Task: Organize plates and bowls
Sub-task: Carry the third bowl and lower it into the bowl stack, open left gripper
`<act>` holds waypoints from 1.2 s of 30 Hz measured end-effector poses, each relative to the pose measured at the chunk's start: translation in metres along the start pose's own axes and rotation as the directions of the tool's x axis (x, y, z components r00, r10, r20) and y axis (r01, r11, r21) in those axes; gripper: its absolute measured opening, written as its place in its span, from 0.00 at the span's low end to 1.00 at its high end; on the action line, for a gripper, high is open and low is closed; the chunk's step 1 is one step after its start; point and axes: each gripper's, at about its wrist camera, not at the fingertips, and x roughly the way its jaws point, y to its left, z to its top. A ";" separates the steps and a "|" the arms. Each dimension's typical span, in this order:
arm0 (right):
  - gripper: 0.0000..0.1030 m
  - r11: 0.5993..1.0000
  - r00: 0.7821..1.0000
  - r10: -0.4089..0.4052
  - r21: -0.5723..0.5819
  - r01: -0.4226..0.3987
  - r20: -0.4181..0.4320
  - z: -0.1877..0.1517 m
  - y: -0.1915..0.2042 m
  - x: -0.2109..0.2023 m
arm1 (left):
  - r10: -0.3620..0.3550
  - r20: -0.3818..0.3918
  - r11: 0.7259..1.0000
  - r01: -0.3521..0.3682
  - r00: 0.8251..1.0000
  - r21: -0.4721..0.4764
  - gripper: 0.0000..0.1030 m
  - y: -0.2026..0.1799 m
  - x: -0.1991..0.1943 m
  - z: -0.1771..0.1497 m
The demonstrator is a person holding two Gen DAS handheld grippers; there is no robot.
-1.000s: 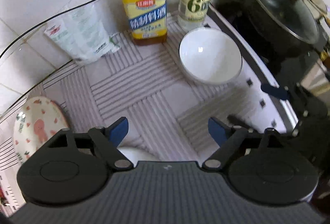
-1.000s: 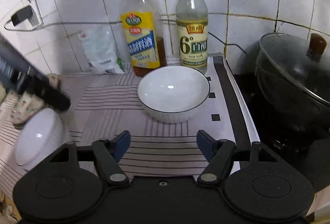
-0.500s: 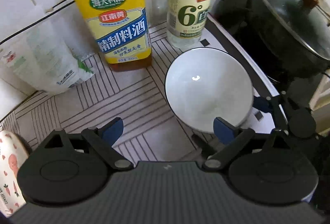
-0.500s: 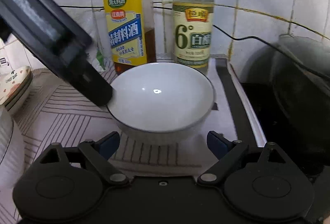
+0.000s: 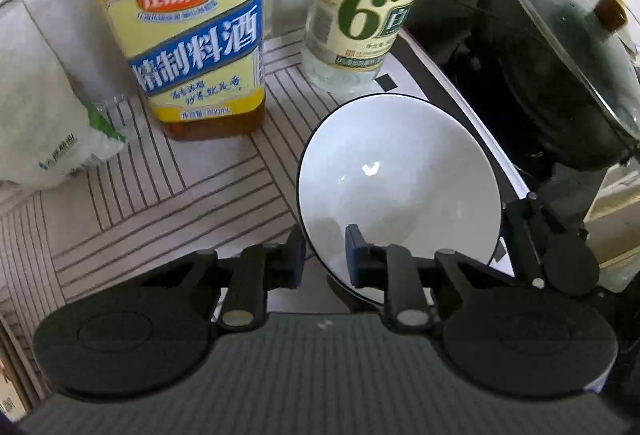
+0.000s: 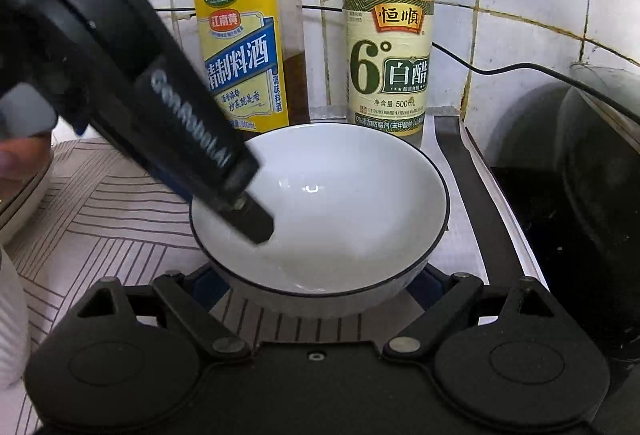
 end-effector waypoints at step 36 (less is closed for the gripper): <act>0.91 0.977 0.986 0.093 -0.204 -0.063 0.138 0.006 0.141 -0.184 | 0.106 0.161 0.994 -0.101 0.981 -0.038 0.20 -0.010 -0.222 -0.144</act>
